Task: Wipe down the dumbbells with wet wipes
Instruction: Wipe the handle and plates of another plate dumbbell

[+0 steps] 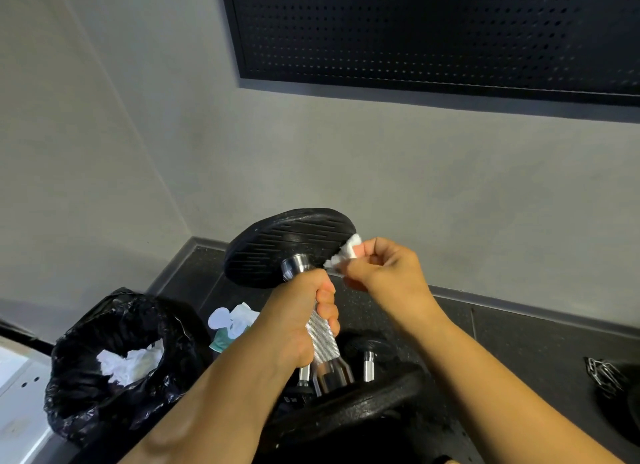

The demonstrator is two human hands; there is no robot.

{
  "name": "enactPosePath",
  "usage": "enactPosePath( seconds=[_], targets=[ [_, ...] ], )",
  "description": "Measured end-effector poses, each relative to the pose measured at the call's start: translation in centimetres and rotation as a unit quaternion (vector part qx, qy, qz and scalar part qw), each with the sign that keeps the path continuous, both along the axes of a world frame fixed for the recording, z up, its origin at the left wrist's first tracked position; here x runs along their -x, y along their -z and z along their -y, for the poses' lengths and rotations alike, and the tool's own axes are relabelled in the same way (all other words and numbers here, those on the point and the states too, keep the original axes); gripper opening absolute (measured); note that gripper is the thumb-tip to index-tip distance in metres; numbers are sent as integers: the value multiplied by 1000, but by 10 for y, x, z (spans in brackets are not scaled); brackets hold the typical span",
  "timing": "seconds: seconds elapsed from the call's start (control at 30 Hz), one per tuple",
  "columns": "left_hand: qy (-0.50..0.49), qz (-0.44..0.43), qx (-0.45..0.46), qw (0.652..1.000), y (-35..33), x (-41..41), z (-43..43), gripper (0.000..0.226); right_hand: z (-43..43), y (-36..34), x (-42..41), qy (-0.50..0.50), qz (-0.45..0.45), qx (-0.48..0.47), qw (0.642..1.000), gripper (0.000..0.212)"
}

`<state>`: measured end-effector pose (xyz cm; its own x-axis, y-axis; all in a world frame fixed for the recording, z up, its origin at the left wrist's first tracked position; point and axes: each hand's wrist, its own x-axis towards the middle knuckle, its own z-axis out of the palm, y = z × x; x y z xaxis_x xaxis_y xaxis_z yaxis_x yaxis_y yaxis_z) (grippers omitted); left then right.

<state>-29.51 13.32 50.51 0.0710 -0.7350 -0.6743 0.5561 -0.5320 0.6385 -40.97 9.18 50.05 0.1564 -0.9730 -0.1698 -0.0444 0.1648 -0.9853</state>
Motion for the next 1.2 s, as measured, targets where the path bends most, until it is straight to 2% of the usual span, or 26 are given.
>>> enactPosePath(
  seconds=[0.1, 0.23, 0.37, 0.5, 0.63, 0.73, 0.8, 0.9, 1.07, 1.2],
  targets=[
    [0, 0, 3, 1000, 0, 1, 1, 36, -1, -1, 3, -1, 65, -29, 997, 12],
    [1, 13, 9, 1000, -1, 4, 1, 37, 0, 3, 0, 21, 82, -32, 996, 7],
    [9, 37, 18, 999, 1, 7, -1, 34, 7, 2, -5, 60, 111, -114, 985, 18],
    [9, 73, 36, 997, 1, 9, -1, 32, 13, -7, -3, 43, 96, -165, 981, 14],
    [18, 120, 53, 991, 0, 10, 1, 31, 23, -15, -2, 41, 58, -175, 982, 14],
    [26, 130, 57, 990, -2, 9, 4, 30, 25, -17, -4, 52, 62, -175, 981, 10],
    [22, 122, 56, 991, -3, 8, 6, 31, 26, -18, -6, 59, 80, -178, 979, 3],
    [19, 87, 43, 995, -2, 5, 8, 34, 28, -18, -9, 73, 102, -171, 977, 13],
    [13, 30, 6, 999, 1, -1, 9, 41, 28, -4, 0, 57, 76, -130, 987, 16],
    [5, 16, -13, 1000, 4, -4, 7, 42, 26, 7, 17, 37, 47, -115, 992, 21]
  ],
)
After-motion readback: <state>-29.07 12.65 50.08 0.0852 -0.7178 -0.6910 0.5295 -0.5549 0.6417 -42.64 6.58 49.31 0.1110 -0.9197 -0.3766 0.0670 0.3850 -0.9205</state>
